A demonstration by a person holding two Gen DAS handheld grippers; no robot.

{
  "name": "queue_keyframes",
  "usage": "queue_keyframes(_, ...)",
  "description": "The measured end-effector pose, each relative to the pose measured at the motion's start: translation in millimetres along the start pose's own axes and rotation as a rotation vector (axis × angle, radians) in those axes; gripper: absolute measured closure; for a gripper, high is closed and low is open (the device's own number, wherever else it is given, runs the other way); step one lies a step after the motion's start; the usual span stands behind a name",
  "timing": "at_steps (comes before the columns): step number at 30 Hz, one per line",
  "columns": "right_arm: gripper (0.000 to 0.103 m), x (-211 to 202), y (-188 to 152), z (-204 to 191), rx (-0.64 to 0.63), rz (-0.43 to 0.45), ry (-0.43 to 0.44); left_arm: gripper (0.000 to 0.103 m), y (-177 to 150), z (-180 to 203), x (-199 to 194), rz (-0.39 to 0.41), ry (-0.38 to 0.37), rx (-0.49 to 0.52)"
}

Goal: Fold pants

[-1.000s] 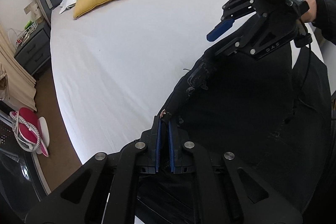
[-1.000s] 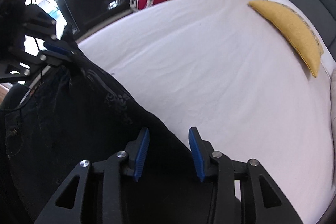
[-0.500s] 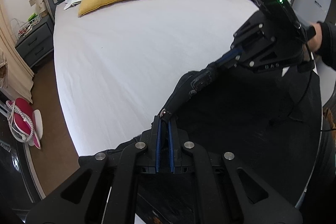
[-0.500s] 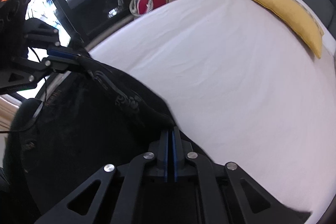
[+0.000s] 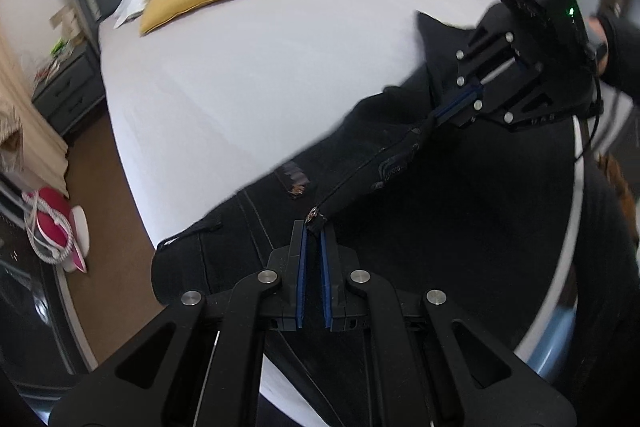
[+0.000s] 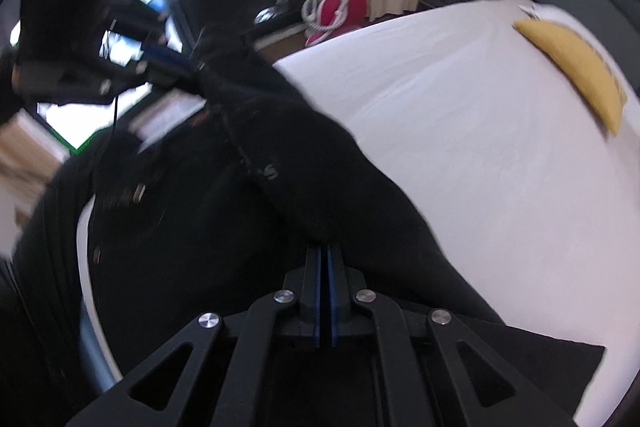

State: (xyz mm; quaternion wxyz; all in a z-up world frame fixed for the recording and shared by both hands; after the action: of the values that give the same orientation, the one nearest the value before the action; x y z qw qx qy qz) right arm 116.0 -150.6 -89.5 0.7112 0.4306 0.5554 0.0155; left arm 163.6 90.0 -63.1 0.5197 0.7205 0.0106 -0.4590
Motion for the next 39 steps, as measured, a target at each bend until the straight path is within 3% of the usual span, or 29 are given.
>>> queue_keyframes(9,0.099,-28.7,-62.7,-92.6,-0.227,-0.076,-0.090,0.098,-63.5,94.8,-30.2,-0.104,-0.059,0.173)
queue_keyframes(16,0.099,-25.5,-96.8,-138.2,-0.408,-0.131,-0.186,0.100,-96.7,125.5,-34.2,-0.158,-0.079,0.177)
queue_keyframes(25,0.099,-22.4,-103.2,-163.9,-0.448,-0.132,-0.256,0.102,-101.4,118.6,-41.7,-0.160,-0.063,0.138)
queue_keyframes(32,0.099,-29.2,-113.4,-186.7,-0.459,-0.127,-0.265,0.102,-84.2,85.1,-68.6,-0.052,-0.072,0.009)
queue_keyframes(34,0.099,-29.2,-113.8,-186.1,-0.453,-0.127,-0.264,0.102,-74.5,74.8,-72.9,-0.019,-0.033,-0.034)
queue_keyframes(39,0.099,-23.6,-112.0,-185.2,-0.473,-0.140,-0.268,0.102,-67.0,65.7,-66.2,-0.011,-0.035,-0.084)
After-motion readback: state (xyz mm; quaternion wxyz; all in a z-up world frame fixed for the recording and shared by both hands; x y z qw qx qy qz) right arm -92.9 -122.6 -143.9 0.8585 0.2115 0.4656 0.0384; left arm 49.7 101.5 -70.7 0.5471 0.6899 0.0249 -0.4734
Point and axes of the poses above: each gripper's, at about its wrist camera, not at the fingertips, and x roughly the way its jaws point, z to its right, y to its top, the point moved 1 cm from there along x, roughly the way its jaws point, and after that the axes turned 15 degrees about z, right-handed, at the moved point
